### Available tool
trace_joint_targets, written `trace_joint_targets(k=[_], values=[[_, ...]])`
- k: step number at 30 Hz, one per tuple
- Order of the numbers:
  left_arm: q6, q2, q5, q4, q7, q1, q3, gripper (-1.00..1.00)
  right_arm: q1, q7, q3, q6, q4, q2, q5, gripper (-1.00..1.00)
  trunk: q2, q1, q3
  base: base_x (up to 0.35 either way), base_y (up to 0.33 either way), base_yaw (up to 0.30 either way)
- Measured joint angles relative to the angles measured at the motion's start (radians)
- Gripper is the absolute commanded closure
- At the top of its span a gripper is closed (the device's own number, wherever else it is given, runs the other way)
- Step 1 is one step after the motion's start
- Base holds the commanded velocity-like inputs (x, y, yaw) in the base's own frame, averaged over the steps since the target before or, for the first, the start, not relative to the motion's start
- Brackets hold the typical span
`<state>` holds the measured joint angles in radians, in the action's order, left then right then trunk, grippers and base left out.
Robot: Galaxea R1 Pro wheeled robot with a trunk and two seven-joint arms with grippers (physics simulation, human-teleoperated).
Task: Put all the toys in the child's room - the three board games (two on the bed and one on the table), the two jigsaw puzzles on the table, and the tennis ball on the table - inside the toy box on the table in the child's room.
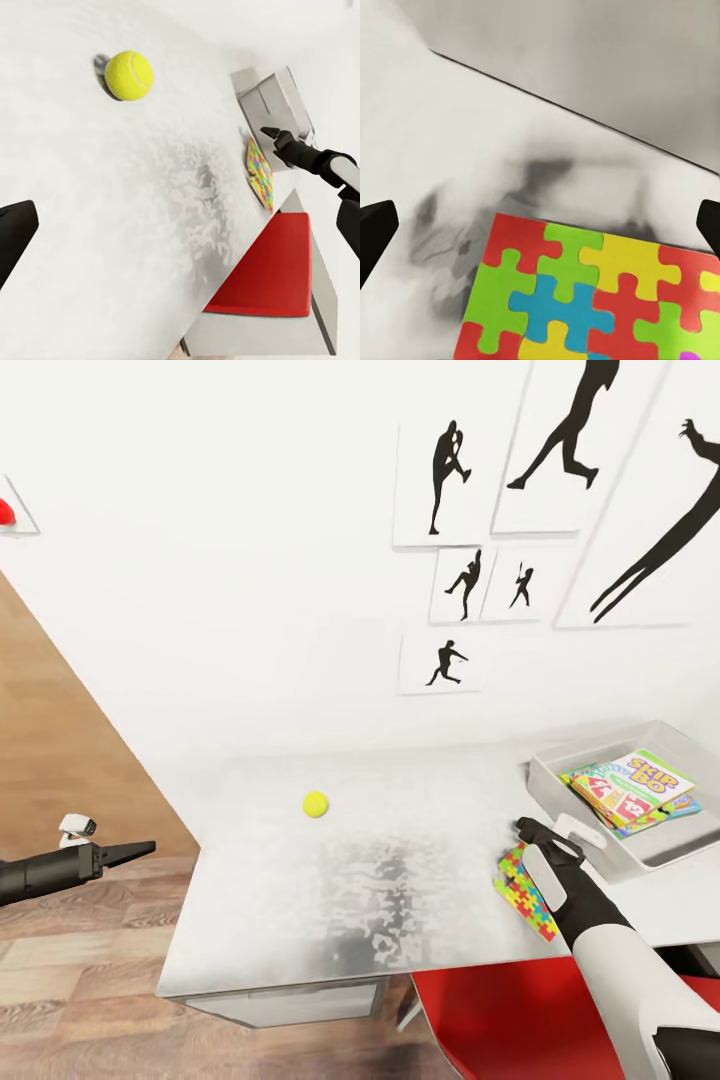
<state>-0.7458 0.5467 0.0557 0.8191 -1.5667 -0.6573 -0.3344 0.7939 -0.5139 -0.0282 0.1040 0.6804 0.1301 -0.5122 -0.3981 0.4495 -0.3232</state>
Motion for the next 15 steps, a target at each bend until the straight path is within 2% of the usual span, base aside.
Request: trace_joint_targets(k=[15], values=[[0.0,0.0,0.0,0.0,0.0,0.0,0.0,-1.0,0.0,0.0,0.0,0.0,0.0,0.001,0.0,-1.0,0.0,0.0,-0.017,0.0,0.0,0.0]])
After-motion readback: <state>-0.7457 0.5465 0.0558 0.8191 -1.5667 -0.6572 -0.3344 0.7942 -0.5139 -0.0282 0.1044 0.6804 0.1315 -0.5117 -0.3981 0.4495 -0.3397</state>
